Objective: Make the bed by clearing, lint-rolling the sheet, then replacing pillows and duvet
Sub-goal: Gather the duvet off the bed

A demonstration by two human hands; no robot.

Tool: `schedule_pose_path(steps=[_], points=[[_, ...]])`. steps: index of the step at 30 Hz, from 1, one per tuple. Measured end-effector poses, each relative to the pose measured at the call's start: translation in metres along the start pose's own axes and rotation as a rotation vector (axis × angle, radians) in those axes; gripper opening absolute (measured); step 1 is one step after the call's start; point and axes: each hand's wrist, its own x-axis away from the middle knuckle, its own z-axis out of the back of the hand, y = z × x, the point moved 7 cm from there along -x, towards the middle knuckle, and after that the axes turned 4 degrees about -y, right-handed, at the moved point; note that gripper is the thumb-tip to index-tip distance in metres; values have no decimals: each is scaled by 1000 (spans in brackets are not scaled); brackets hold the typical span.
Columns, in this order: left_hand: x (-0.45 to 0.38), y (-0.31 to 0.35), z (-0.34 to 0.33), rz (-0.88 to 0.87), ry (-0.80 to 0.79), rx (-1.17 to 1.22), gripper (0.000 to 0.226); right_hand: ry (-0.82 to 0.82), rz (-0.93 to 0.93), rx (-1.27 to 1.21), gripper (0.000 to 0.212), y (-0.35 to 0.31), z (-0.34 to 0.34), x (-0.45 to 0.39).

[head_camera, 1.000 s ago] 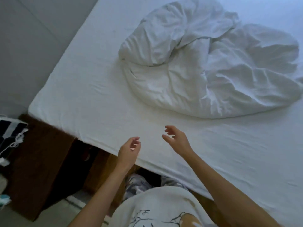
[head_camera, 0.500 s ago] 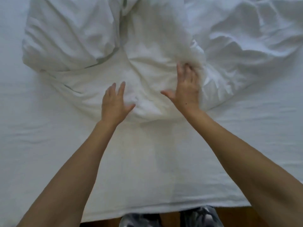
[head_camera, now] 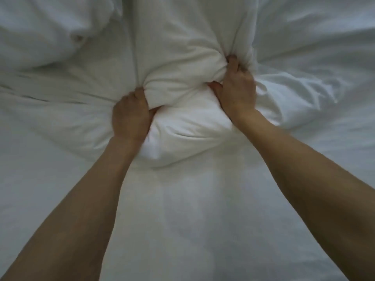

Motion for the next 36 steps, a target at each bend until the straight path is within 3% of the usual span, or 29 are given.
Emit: schedule_pose_path(steps=[3, 7, 12, 17, 24, 29, 33, 36], points=[[6, -1, 13, 23, -52, 40, 56, -14, -26, 74, 53, -4, 10, 15], [34, -4, 46, 2, -138, 142, 41, -93, -25, 43, 40, -11, 34, 49], [101, 5, 87, 13, -281, 218, 32, -241, 16, 58, 39, -12, 85, 114], [190, -3, 160, 82, -294, 390, 44, -328, -27, -60, 38, -39, 152, 201], [360, -15, 243, 158, -319, 461, 36, -464, -17, -196, 31, -73, 221, 362], [450, 24, 257, 219, -327, 547, 33, -507, 22, -161, 35, -48, 256, 424], [510, 64, 253, 257, -340, 581, 7, -519, 18, -168, 34, -12, 274, 483], [555, 87, 255, 279, -313, 629, 12, -514, -1, -207, 31, 12, 286, 530]])
